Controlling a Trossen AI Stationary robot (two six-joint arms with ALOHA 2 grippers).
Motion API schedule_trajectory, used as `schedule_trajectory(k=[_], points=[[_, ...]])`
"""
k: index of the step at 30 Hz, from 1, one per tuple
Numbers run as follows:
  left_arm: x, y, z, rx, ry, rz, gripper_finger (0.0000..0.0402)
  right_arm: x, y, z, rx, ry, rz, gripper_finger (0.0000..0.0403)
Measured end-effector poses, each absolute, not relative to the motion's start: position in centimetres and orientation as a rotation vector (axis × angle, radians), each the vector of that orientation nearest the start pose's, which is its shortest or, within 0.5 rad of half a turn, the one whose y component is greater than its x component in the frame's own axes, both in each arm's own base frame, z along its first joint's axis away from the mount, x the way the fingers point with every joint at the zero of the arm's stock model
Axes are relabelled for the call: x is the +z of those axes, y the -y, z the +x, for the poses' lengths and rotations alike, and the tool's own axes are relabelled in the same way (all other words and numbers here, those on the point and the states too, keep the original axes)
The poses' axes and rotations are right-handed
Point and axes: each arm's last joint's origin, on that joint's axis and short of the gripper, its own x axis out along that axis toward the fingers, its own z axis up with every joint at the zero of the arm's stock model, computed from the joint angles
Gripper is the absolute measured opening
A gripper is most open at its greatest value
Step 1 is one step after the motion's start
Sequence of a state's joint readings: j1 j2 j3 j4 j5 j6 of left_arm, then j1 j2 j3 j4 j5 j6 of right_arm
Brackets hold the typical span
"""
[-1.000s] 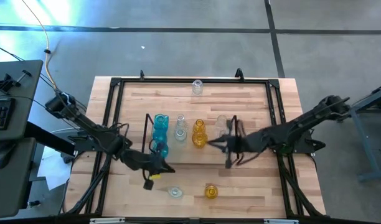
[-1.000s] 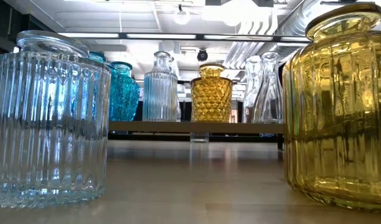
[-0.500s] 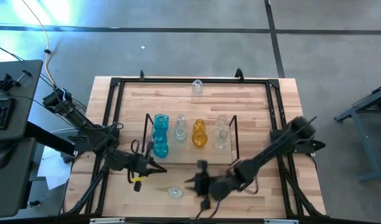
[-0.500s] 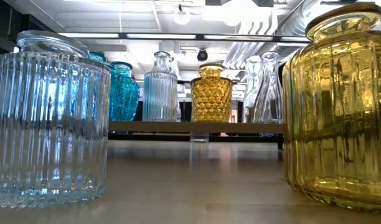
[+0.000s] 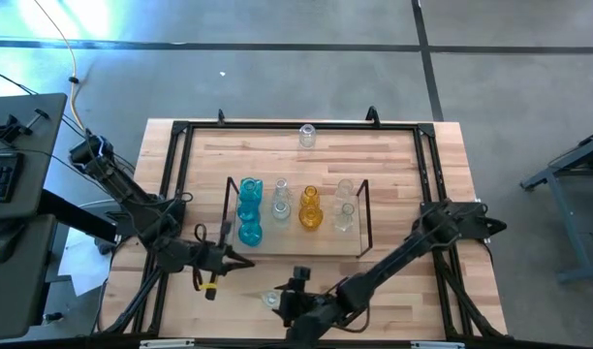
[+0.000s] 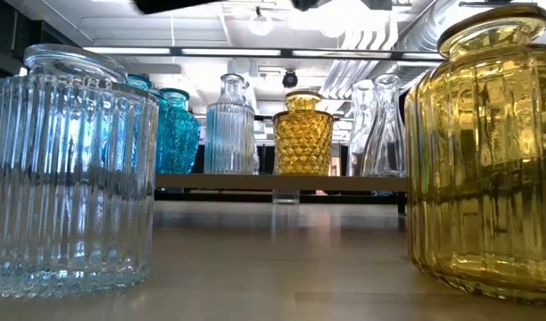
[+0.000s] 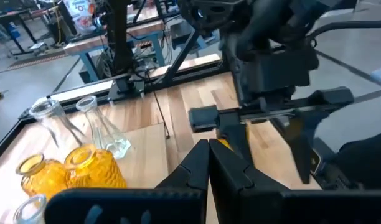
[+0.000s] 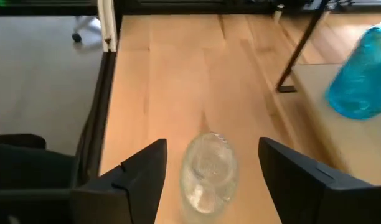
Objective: Sort vases onto shelf
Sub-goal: Put the bottom transparent vase on the shelf
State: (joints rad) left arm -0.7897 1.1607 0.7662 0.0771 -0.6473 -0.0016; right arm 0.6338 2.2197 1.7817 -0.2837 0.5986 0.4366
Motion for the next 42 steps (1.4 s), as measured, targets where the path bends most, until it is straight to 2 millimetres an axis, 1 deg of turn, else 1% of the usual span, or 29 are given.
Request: schedule_trajectory(k=[10,13,20,22,25,30,33,39,42], points=[[27.9,17.3,17.9,-0.099,-0.221,0.211,0.0000,17.3,-28.3,42.0,-0.111,-0.582,0.043,0.0236],[27.9,17.4,17.8,-0.095,-0.219,0.213,0.0000,16.5,-28.0,42.4,-0.151,-0.573,0.050,0.0236],[27.9,17.4,17.8,-0.084,-0.218,0.211,0.0000,16.5,-27.4,42.7,-0.182,-0.567,0.072,0.0233],[27.9,17.4,17.8,-0.084,-0.218,0.211,0.0000,16.3,-27.3,42.8,-0.177,-0.575,0.090,0.0226],[27.9,17.4,17.8,-0.084,-0.218,0.210,0.0000,15.4,-27.0,42.9,-0.186,-0.589,0.106,0.0213],[27.9,17.4,17.8,-0.080,-0.218,0.206,0.0000,14.8,-27.1,43.2,-0.188,-0.583,0.122,0.0191],[27.9,17.4,17.8,-0.080,-0.219,0.206,0.0000,14.9,-27.1,43.2,-0.190,-0.577,0.109,0.0172],[27.9,17.4,17.8,-0.081,-0.221,0.208,0.0000,15.1,-27.2,43.3,-0.153,-0.567,0.049,0.0122],[27.9,17.4,17.8,-0.080,-0.221,0.208,0.0000,15.7,-27.1,43.2,-0.120,-0.577,0.007,0.0114]])
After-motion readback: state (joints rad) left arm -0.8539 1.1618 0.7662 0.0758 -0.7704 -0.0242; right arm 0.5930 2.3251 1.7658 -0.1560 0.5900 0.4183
